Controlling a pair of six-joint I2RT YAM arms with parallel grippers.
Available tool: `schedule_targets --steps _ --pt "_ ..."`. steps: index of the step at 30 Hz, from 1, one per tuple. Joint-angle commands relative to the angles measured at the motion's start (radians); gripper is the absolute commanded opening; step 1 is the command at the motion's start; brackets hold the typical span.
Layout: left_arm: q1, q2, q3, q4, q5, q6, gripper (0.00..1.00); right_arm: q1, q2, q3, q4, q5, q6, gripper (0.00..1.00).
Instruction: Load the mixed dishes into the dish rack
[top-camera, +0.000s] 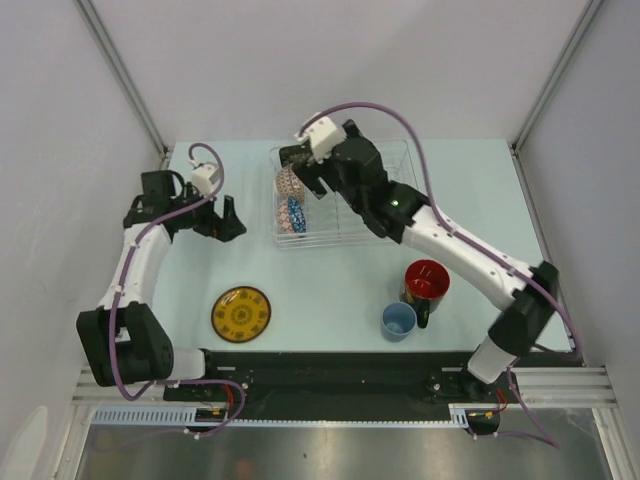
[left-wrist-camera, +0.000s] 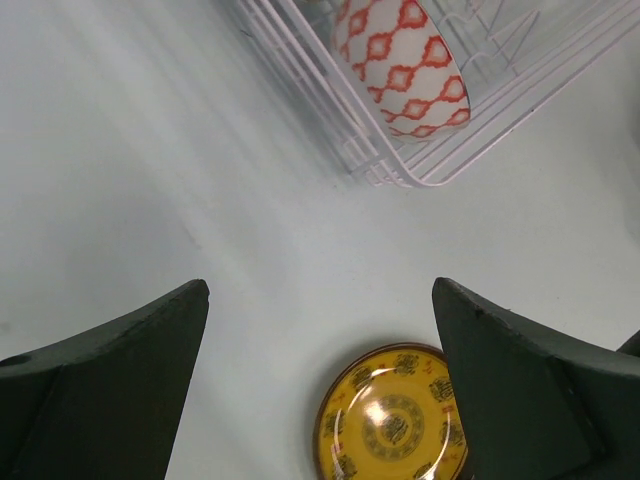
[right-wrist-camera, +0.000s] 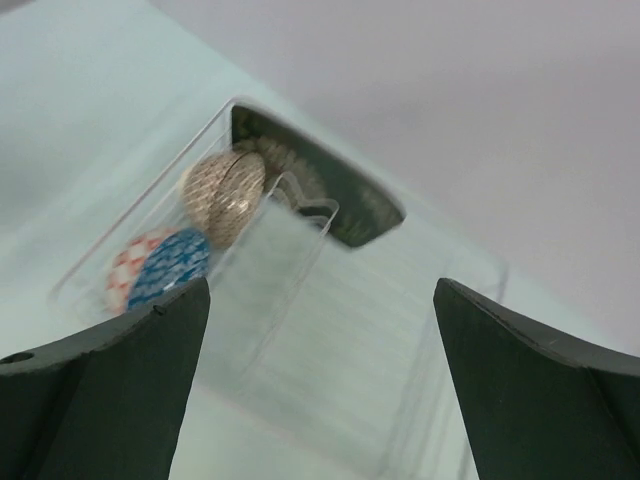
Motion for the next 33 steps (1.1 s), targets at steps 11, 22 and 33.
schedule_targets --steps 11,22,33 --pt "0.099 -0.461 -0.212 -0.464 -0.248 0.709 1.0 0.287 -0.221 -0.468 -0.326 0.043 1.046 0.92" --pt "0.12 -0.516 -0.476 -0.322 -0.372 0.898 1.0 0.169 -0.07 -0.533 0.001 -0.501 1.089 0.93" --pt "0.119 -0.525 -0.622 -0.207 -0.437 1.075 1.0 0.198 -0.039 -0.574 0.032 -0.512 1.032 0.93"
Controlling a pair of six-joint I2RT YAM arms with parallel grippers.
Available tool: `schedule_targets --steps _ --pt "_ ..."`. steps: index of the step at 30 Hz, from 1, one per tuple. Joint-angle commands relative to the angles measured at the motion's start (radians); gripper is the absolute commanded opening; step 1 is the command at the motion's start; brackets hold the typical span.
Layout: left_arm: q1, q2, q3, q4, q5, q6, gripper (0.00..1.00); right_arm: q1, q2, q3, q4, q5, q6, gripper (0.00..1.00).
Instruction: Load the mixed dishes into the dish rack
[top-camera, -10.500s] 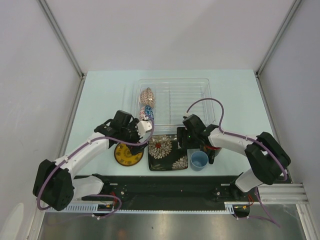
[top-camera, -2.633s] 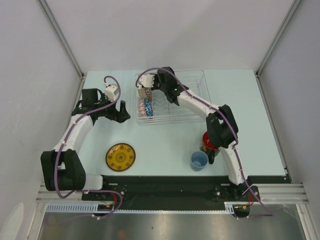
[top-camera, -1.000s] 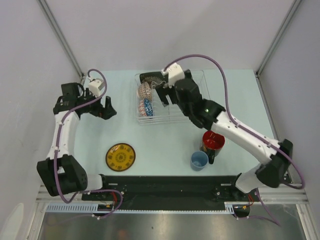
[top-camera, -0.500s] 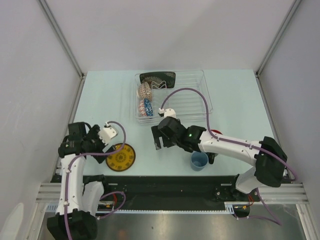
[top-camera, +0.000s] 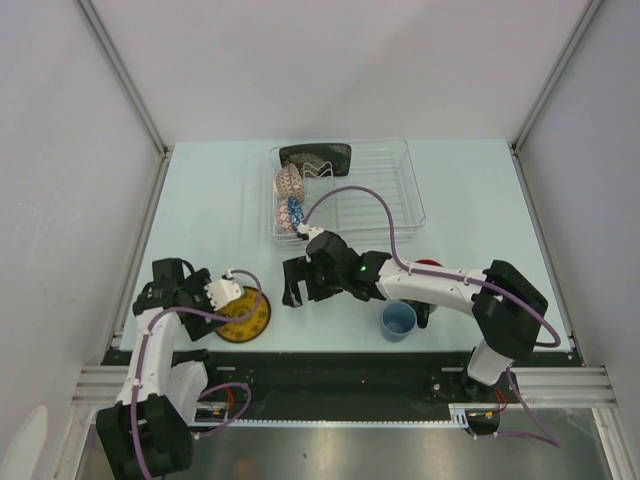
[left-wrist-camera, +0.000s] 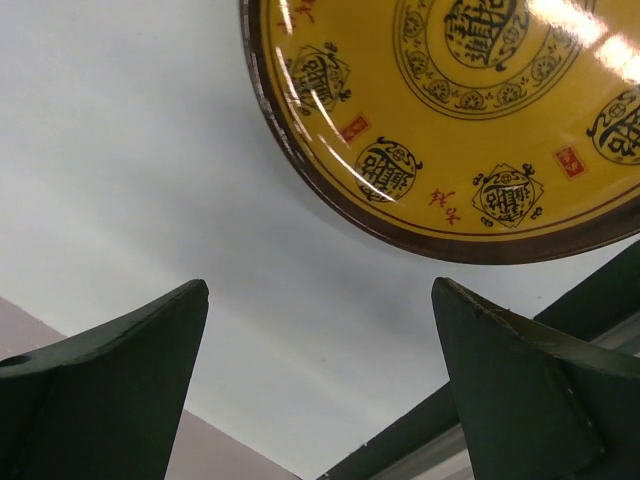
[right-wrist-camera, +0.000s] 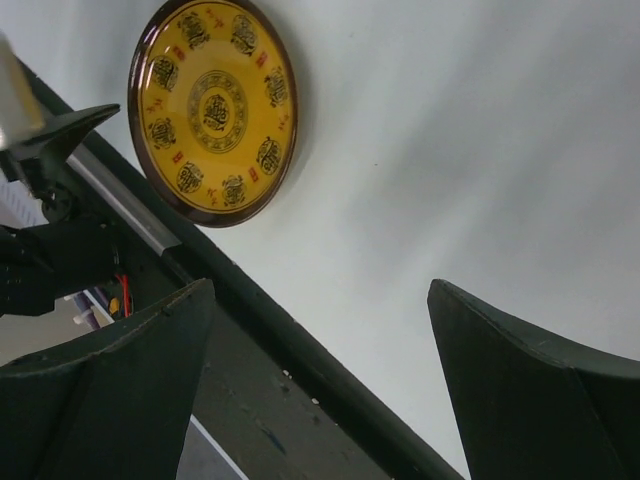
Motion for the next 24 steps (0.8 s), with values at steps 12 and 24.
schedule_targets --steps 12,24 --pt "-0.158 0.213 -0.023 0.193 -0.01 0.031 1.0 -0.059 -0.016 -0.118 0.094 -0.1 0.008 0.94" --pt "-0.422 0.428 0.131 0.277 0.056 -0.173 1.0 -0.093 0.027 -0.122 0.108 -0.131 0.025 0.94"
